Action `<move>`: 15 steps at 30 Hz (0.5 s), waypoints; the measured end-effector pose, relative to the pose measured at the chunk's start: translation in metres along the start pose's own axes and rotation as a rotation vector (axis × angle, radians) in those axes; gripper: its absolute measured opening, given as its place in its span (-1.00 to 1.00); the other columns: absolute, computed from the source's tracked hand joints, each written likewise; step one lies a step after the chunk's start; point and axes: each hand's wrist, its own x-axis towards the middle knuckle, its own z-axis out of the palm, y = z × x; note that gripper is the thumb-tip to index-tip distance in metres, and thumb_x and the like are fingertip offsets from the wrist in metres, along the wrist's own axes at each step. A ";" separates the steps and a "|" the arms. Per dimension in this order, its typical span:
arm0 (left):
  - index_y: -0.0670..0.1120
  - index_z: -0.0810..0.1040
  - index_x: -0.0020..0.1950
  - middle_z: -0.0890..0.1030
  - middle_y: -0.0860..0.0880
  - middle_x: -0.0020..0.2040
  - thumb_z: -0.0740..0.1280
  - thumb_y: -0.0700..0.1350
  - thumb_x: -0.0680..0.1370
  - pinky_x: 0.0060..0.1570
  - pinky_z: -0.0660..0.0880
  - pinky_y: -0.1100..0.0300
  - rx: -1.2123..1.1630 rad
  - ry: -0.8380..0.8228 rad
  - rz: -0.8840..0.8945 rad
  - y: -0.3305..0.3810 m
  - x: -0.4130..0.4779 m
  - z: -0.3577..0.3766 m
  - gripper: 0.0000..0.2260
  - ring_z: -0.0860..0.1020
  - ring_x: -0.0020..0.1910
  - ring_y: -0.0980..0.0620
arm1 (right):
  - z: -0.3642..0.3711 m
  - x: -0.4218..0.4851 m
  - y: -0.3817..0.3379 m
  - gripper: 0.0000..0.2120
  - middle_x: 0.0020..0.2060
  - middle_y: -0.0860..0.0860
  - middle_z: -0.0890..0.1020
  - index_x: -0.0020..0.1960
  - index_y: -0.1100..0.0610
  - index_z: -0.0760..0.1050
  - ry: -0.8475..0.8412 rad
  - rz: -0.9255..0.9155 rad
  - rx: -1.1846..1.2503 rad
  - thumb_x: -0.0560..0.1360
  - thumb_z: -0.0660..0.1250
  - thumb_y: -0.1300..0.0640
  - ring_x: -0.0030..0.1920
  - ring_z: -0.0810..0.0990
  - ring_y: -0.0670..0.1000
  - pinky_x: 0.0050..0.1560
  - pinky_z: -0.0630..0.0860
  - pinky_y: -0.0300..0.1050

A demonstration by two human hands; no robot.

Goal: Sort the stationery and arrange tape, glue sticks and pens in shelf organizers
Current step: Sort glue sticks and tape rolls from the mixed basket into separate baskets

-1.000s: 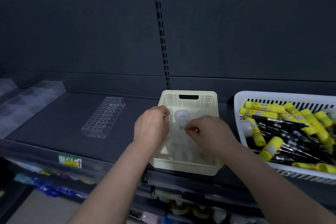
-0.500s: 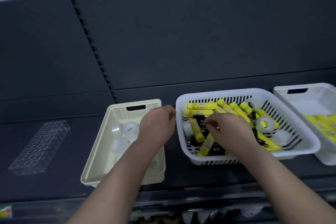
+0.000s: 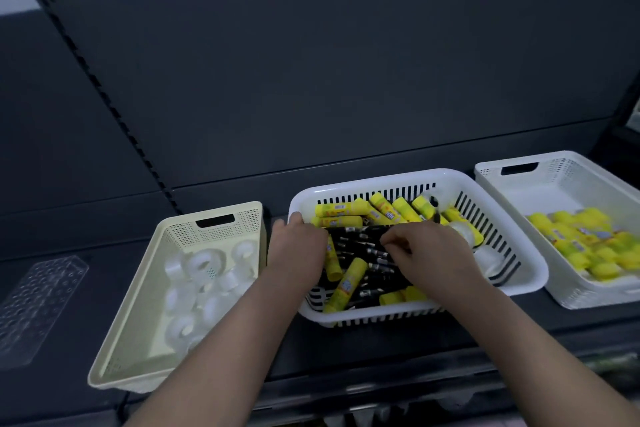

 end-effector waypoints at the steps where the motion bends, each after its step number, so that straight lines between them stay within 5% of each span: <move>1: 0.06 0.53 -0.03 0.59 0.03 -0.02 0.31 -0.10 0.47 0.00 0.27 0.04 0.015 -0.001 0.006 -0.001 0.000 -0.001 -0.88 0.39 0.13 -0.05 | -0.001 0.000 0.003 -0.82 -0.15 -0.15 0.68 0.02 -0.13 0.62 0.011 -0.004 0.006 0.52 0.27 0.03 -0.10 0.62 -0.05 -0.11 0.51 -0.09; 4: 0.05 0.55 0.05 0.55 0.01 0.01 0.26 -0.03 0.48 0.04 0.31 0.04 -0.054 0.082 -0.048 -0.001 0.000 -0.012 -0.83 0.40 0.09 -0.05 | -0.004 0.003 0.015 -0.83 -0.17 -0.13 0.68 0.03 -0.13 0.62 0.055 0.018 -0.037 0.52 0.27 0.00 -0.12 0.63 -0.03 -0.16 0.51 -0.13; 8: 0.05 0.52 0.10 0.53 0.02 0.02 0.25 0.09 0.49 -0.06 0.40 0.10 -0.425 0.217 -0.090 0.019 0.005 -0.044 -0.76 0.41 0.07 -0.03 | -0.015 0.006 0.039 -0.79 -0.14 -0.12 0.68 0.08 -0.14 0.59 0.084 0.103 -0.113 0.50 0.26 0.03 -0.09 0.62 0.00 -0.25 0.40 -0.19; 15: 0.03 0.46 0.09 0.53 0.05 0.05 0.30 0.07 0.49 -0.14 0.38 0.12 -0.642 0.190 -0.065 0.063 0.021 -0.045 -0.77 0.40 0.11 0.00 | -0.016 0.005 0.083 -0.76 -0.18 -0.10 0.63 0.12 -0.04 0.47 -0.111 0.212 -0.267 0.48 0.25 0.16 -0.14 0.58 0.01 -0.43 0.25 -0.21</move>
